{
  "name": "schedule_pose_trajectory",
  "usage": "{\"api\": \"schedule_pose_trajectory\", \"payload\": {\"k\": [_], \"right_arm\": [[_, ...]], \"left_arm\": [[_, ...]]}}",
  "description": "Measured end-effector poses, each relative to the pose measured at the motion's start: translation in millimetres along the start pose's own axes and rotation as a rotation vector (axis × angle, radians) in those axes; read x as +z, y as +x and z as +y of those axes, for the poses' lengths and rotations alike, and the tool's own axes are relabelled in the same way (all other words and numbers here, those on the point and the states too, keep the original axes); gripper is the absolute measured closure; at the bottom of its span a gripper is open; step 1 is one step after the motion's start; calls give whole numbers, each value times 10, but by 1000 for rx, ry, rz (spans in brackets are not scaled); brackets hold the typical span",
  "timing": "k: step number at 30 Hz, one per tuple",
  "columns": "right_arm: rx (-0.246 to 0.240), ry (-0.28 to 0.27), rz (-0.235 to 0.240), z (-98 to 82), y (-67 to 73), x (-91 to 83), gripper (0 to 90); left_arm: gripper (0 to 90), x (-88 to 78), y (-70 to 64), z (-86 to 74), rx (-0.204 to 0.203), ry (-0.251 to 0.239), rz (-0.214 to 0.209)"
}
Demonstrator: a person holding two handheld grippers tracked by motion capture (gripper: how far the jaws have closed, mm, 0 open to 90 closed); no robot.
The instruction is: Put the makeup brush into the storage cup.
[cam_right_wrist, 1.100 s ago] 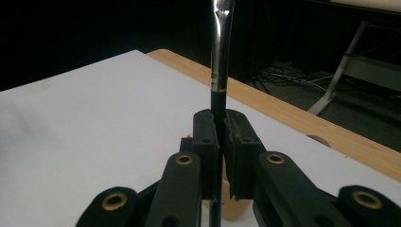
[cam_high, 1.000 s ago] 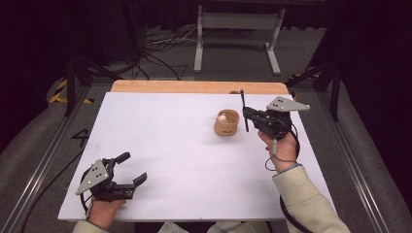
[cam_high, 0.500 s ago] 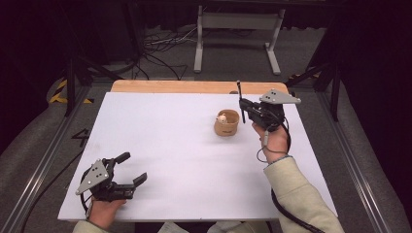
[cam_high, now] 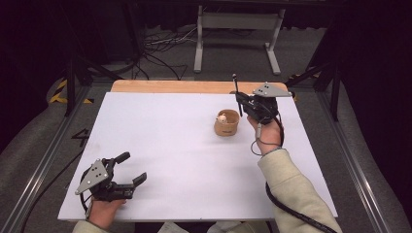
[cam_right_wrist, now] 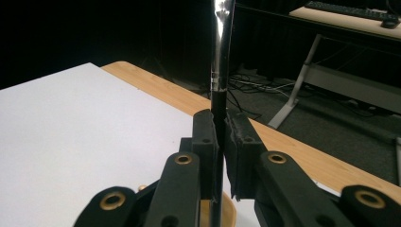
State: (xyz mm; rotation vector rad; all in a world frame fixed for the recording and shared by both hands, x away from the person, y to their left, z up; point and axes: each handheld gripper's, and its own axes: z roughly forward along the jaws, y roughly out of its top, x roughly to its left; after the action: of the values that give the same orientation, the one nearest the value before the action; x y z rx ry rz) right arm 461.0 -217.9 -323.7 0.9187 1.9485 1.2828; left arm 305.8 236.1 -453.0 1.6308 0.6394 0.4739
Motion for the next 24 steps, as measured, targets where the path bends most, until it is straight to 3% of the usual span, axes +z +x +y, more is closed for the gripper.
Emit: {"api": "schedule_pose_trajectory", "payload": {"k": [15, 18, 22, 24], "right_arm": [[22, -14, -23, 39, -57, 177, 834], [57, -39, -10, 20, -56, 217, 834], [8, -29, -7, 22, -44, 269, 832], [7, -31, -4, 19, -41, 291, 832]], "left_arm": [[79, -2, -2, -3, -9, 0, 1], [79, -5, 3, -2, -4, 0, 1], [79, -4, 1, -2, -4, 0, 0], [79, -3, 1, -2, -4, 0, 0]]}}
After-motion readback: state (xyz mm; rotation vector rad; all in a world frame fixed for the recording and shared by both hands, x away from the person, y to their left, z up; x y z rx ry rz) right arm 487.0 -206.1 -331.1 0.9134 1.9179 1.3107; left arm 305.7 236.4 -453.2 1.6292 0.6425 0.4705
